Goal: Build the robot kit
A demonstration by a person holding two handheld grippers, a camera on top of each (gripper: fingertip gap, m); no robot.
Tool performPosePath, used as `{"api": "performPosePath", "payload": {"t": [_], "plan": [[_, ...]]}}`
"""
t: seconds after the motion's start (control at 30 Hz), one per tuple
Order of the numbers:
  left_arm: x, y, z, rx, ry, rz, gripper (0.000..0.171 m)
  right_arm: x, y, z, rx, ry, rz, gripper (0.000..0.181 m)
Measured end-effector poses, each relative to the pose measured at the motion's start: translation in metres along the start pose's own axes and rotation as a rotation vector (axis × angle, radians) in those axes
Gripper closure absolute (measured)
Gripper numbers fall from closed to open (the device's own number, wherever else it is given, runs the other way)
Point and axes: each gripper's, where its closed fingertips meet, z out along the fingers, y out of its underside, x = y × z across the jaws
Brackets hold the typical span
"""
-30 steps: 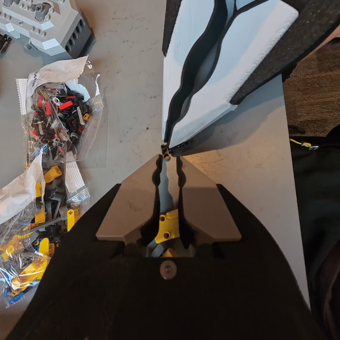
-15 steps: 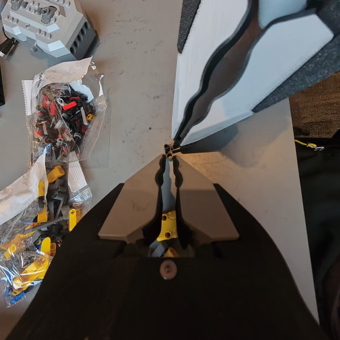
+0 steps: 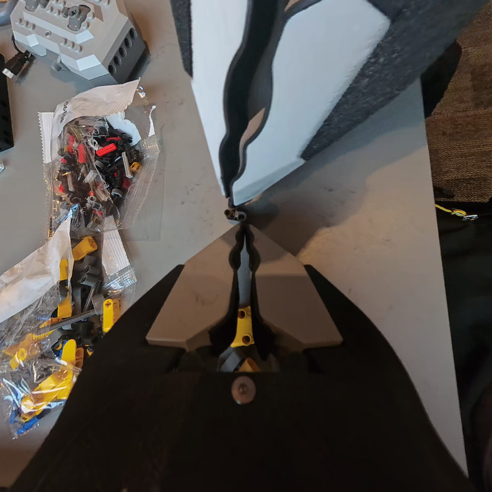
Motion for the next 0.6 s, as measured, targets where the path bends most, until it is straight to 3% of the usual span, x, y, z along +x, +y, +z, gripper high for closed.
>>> {"api": "performPosePath", "payload": {"t": [0.2, 0.6], "plan": [[-0.0012, 0.0008, -0.0006, -0.002, -0.014, -0.002, 0.171, -0.0001, -0.0017, 0.001, -0.008, -0.044, 0.018, 0.178], [-0.0048, 0.0003, -0.0009, 0.011, 0.0, -0.03, 0.162, -0.003, -0.0035, 0.0017, -0.087, -0.069, -0.142, 0.178]]}}
